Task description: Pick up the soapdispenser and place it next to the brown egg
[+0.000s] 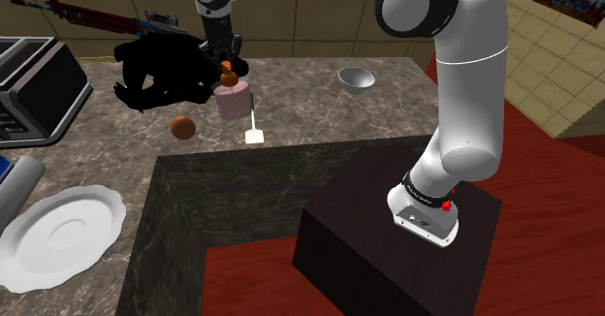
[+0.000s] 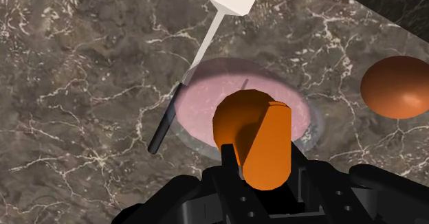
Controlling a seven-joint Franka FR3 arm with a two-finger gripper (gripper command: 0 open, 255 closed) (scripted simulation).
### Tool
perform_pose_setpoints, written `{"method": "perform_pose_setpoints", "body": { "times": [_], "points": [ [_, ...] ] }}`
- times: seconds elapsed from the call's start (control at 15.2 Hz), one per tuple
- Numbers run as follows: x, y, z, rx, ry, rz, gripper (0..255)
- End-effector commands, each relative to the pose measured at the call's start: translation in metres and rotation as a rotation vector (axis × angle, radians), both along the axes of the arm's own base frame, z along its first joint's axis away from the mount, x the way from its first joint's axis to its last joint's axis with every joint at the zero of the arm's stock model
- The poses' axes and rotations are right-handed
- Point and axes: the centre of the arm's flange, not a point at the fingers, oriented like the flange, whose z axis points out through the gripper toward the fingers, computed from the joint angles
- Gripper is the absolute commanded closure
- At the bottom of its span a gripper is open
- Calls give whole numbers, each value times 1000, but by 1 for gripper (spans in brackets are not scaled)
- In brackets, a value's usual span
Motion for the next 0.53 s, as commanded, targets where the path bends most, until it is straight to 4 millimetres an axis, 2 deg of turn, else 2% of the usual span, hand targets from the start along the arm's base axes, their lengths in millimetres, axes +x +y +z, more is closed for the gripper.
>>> {"method": "perform_pose_setpoints", "body": {
  "times": [0.0, 0.07, 0.13, 0.46],
  "points": [
    [0, 0, -1, 0, 1, 0, 255],
    [0, 0, -1, 0, 1, 0, 255],
    [0, 0, -1, 0, 1, 0, 0],
    [0, 0, -1, 0, 1, 0, 0]
  ]
}}
